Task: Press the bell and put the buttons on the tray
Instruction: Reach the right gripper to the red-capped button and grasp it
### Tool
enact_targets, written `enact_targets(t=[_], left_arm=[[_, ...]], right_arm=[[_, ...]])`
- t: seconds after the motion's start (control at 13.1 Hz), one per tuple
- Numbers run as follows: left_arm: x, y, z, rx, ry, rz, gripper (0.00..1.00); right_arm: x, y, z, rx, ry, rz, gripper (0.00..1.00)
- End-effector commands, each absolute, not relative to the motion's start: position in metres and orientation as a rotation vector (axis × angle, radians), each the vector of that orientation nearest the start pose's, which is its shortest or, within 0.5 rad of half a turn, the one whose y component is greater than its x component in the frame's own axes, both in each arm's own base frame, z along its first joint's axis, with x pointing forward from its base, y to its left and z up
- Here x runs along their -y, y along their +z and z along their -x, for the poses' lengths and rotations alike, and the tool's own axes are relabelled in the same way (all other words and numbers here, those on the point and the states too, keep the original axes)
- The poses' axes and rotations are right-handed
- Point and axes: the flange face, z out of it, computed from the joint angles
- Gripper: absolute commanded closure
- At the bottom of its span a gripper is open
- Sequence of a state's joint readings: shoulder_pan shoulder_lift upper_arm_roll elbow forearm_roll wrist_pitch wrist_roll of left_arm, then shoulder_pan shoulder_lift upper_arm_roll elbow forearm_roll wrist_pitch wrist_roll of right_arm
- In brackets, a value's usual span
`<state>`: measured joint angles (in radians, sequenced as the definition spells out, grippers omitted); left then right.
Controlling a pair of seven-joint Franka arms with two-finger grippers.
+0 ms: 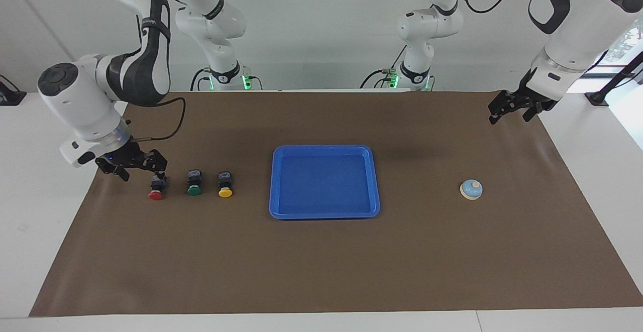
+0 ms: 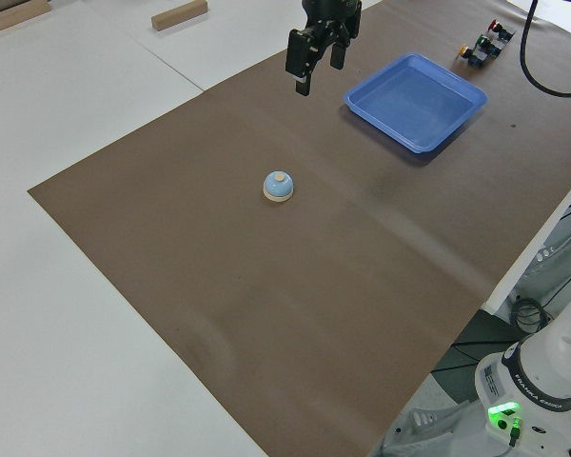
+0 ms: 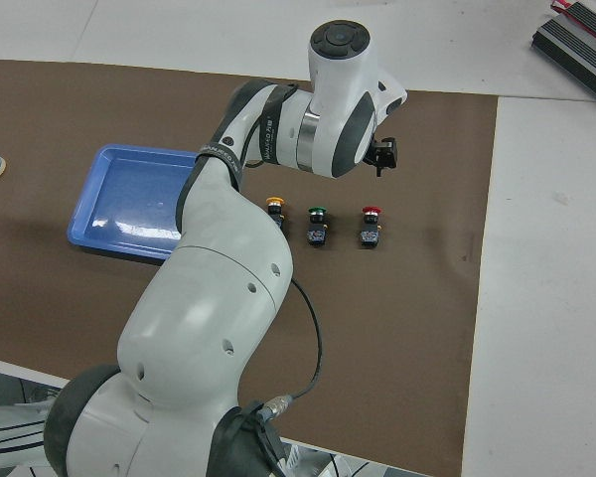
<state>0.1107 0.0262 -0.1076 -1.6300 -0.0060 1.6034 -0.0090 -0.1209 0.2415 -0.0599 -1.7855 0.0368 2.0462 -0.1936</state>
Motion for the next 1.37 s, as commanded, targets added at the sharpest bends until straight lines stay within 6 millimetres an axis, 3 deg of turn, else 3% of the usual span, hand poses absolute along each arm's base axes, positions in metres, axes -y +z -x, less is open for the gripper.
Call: enact_targets(t=[0.0, 0.53, 0.61, 1.06, 1.14, 1.22, 1.29], left_arm=[[-0.006, 0.59, -0.562, 0.025, 0.092, 3.16, 0.0], [-0.005, 0.59, -0.562, 0.023, 0.092, 3.16, 0.0], [-0.005, 0.59, -0.562, 0.023, 0.092, 3.16, 0.0], [-0.005, 0.59, -0.562, 0.023, 0.092, 3.16, 0.0], [-0.005, 0.59, -0.562, 0.023, 0.092, 3.16, 0.0], [-0.005, 0.59, -0.562, 0.023, 0.092, 3.16, 0.0], [-0.005, 0.59, -0.562, 0.023, 0.092, 3.16, 0.0]], right_arm=[[0.119, 0.385, -0.603, -0.018, -0.022, 3.107, 0.0], [0.126, 0.311, -0.586, -0.034, 0.084, 3.099, 0.0], [0.134, 0.301, -0.584, -0.021, 0.1, 3.096, 0.0], [0.141, 0.272, -0.566, 0.031, 0.09, 3.099, 0.0], [0.141, 0.271, -0.564, 0.031, 0.096, 3.098, 0.08], [0.141, 0.271, -0.564, 0.028, 0.097, 3.098, 0.29], [0.142, 0.271, -0.564, 0.008, 0.094, 3.098, 0.58]])
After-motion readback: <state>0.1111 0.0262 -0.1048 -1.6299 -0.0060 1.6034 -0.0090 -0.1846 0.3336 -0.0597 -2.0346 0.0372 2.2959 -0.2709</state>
